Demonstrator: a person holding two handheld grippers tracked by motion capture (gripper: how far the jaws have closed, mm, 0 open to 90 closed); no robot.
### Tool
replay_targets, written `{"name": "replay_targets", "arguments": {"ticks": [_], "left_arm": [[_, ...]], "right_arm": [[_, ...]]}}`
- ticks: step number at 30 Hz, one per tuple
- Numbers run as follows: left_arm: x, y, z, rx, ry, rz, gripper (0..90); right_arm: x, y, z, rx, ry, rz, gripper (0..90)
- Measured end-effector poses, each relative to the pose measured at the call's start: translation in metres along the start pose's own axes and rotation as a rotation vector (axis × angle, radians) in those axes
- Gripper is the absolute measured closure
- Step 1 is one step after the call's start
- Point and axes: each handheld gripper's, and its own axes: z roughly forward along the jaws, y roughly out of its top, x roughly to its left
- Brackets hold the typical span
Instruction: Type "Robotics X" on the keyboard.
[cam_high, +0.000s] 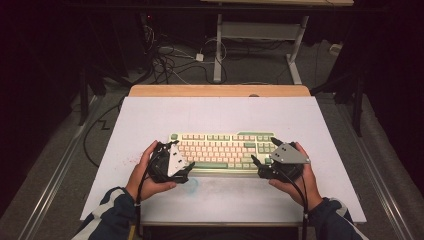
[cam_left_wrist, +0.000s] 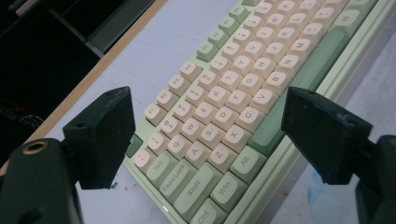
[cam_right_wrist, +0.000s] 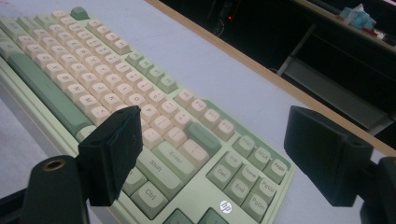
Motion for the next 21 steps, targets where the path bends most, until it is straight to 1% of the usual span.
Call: {"name": "replay_targets", "arguments": {"ticks": [2, 6, 8, 10, 21], "left_arm": [[0.000, -0.001, -0.002, -0.004, 0.003, -0.002, 16.3], [0.000, -0.004, -0.006, 0.002, 0.004, 0.008, 16.3], [0.000, -0.004, -0.008, 0.002, 0.005, 0.009, 16.3], [0.000, -0.005, -0.009, 0.000, 0.002, 0.004, 16.2], [0.001, -0.008, -0.020, -0.006, 0.001, 0.006, 16.3]], "right_arm": [[0.000, 0.000, -0.001, 0.002, -0.002, -0.003, 20.0], [0.000, -0.001, -0.004, 0.001, -0.001, -0.012, 20.0], [0.000, -0.002, -0.006, 0.004, 0.001, -0.008, 20.0], [0.000, -0.003, -0.008, 0.007, 0.003, -0.010, 20.0], [0.001, -0.007, -0.017, 0.013, -0.005, -0.033, 20.0]]}}
